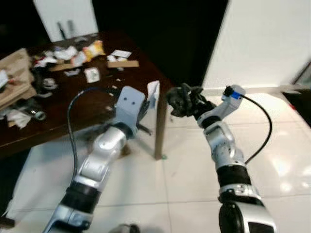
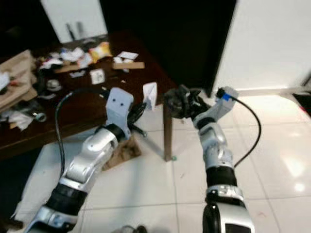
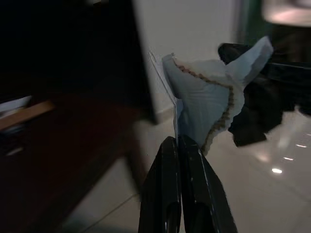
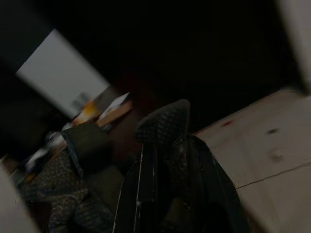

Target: Picking trash to rubbish bin

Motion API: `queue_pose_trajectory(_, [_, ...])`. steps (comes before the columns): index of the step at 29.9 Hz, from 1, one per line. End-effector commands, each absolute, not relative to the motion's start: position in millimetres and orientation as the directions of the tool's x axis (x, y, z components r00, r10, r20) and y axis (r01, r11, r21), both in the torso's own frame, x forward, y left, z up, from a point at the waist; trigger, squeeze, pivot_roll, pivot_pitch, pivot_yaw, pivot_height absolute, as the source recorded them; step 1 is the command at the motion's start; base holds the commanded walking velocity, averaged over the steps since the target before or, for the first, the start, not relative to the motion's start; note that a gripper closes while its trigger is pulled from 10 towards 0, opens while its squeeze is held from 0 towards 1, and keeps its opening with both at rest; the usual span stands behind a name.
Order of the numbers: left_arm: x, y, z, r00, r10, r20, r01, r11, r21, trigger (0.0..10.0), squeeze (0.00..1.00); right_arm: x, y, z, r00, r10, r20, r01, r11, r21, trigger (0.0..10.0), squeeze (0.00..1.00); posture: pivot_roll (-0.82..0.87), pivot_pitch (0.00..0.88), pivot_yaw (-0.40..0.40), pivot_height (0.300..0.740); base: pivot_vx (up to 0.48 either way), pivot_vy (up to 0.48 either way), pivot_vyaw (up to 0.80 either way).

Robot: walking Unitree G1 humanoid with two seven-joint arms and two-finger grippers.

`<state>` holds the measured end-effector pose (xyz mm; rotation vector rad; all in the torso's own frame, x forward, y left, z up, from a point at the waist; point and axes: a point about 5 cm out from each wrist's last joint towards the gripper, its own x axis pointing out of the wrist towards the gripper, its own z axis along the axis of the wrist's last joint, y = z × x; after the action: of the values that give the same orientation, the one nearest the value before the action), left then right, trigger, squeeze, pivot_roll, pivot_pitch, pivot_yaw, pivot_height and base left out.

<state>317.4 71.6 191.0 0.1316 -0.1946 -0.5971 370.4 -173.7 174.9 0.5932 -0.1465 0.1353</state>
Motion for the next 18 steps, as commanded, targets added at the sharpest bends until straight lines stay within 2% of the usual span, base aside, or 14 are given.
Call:
queue_pose_trajectory(1, [318.4,75.6,188.8,0.817,-0.561,0.133,0.535,0.823,0.188,10.0,0.00,370.0,-169.2,171.8,0.983,0.090,0.162,-0.166,0.819,0.549,10.0,0.00,0.04,0.097,0.033,0.740,-0.289,0.000,-0.80])
queue_pose_trajectory(14, [319.5,71.1,188.7,0.809,-0.572,0.137,0.545,0.816,0.191,10.0,0.00,371.1,-171.3,174.0,0.984,0.083,0.158,-0.156,0.833,0.532,10.0,0.00,0.03,0.093,0.031,0.740,-0.278,0.000,-0.80])
queue_pose_trajectory(18, [322.8,72.6,190.3,0.815,-0.560,0.148,0.530,0.825,0.198,10.0,0.00,371.5,-174.1,175.5,0.985,0.070,0.159,-0.145,0.838,0.527,10.0,0.00,0.03,0.090,0.034,0.740,0.000,0.000,-0.80])
